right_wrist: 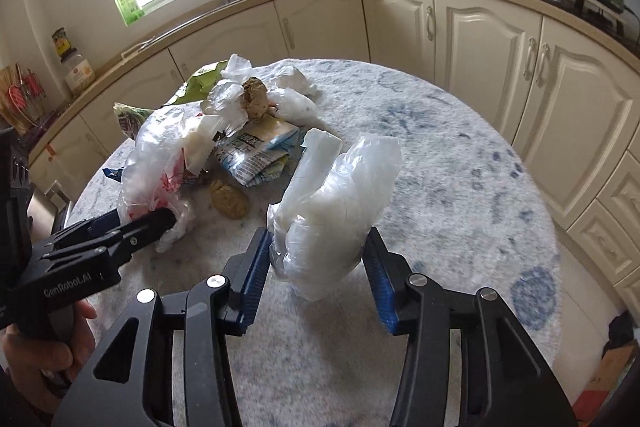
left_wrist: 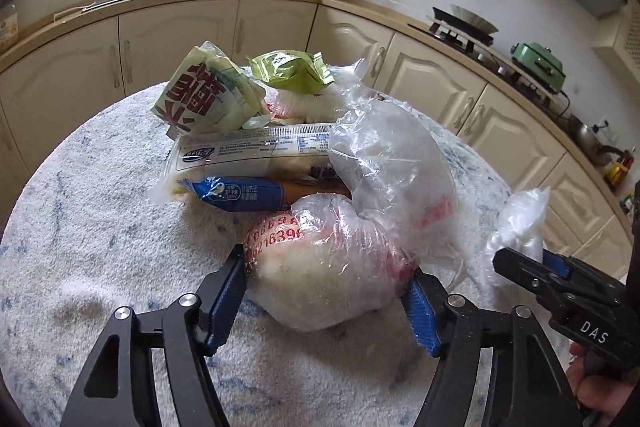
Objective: Collect trash
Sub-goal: 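Grasp the clear bag with a bun with the left tool while the right tool grasps the white plastic bag, then carry both bags to the blue bucket on the floor and open both tools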
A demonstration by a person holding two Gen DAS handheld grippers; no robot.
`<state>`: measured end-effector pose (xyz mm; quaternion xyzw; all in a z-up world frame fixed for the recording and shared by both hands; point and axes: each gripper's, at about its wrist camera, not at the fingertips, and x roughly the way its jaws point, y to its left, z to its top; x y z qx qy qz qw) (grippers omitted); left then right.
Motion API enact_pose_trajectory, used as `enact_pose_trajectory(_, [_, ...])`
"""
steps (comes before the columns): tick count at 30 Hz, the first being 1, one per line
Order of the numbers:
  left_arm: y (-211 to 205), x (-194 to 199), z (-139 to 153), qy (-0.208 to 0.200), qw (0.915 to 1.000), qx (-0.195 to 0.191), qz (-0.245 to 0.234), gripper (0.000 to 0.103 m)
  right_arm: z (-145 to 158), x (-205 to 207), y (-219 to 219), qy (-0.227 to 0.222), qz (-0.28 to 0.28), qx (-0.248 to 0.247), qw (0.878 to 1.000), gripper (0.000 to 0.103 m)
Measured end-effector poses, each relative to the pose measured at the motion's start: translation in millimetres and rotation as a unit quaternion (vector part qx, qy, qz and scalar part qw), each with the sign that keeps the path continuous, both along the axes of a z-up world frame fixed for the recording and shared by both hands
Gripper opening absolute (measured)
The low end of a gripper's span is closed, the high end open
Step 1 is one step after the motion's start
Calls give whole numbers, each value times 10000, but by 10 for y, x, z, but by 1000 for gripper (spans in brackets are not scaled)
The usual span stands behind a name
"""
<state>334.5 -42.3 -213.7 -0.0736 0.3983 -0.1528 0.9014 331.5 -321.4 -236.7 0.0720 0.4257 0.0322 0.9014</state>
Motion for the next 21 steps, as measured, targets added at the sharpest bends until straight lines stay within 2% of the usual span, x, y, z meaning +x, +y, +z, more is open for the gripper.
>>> enact_pose_trajectory(10, [-16, -820, 188, -75, 9999, -73, 80, 65, 222, -475, -112, -285, -129, 58, 9995, 47])
enact_pose_trajectory(15, [-178, -1144, 475, -309, 9995, -40, -56, 65, 443, -689, -239, -557, -206, 83, 9982, 47])
enact_pose_trajectory(21, [-588, -1410, 921, -766, 9954, -31, -577, 65, 707, -995, -640, -875, -535, 78, 9947, 47])
